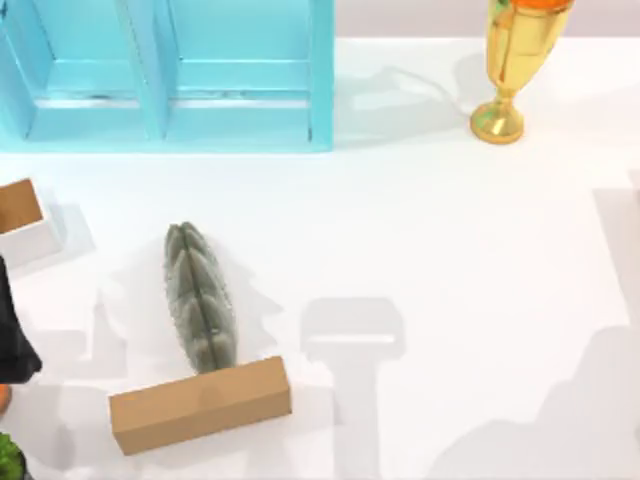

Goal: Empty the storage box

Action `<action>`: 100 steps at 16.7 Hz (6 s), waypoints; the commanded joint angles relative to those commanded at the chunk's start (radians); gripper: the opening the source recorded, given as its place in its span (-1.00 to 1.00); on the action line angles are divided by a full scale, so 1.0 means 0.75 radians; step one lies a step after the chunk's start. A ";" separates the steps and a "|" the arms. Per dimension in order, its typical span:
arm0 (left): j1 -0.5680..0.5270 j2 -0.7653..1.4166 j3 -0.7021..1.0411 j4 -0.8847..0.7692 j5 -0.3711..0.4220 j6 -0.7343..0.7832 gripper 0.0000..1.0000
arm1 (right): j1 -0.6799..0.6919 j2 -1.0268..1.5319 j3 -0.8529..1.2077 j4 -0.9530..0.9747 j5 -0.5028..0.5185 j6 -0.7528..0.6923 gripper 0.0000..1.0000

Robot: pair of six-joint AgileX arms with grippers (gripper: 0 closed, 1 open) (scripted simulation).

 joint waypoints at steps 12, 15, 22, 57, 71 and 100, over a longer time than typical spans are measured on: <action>0.000 0.000 0.000 0.000 0.000 0.000 1.00 | 0.348 0.037 -0.047 0.076 0.012 0.296 -1.00; 0.000 0.000 0.000 0.000 0.000 0.000 1.00 | 0.586 0.048 -0.090 0.147 0.017 0.508 -1.00; 0.000 0.000 0.000 0.000 0.000 0.000 1.00 | 1.035 0.068 -0.245 0.342 0.012 0.967 -1.00; 0.000 0.000 0.000 0.000 0.000 0.000 1.00 | 1.180 0.184 -0.531 0.710 0.001 1.185 0.51; 0.000 0.000 0.000 0.000 0.000 0.000 1.00 | 1.179 0.178 -0.515 0.689 0.001 1.185 1.00; 0.000 0.000 0.000 0.000 0.000 0.000 1.00 | 0.242 0.451 0.520 -0.087 -0.010 0.279 1.00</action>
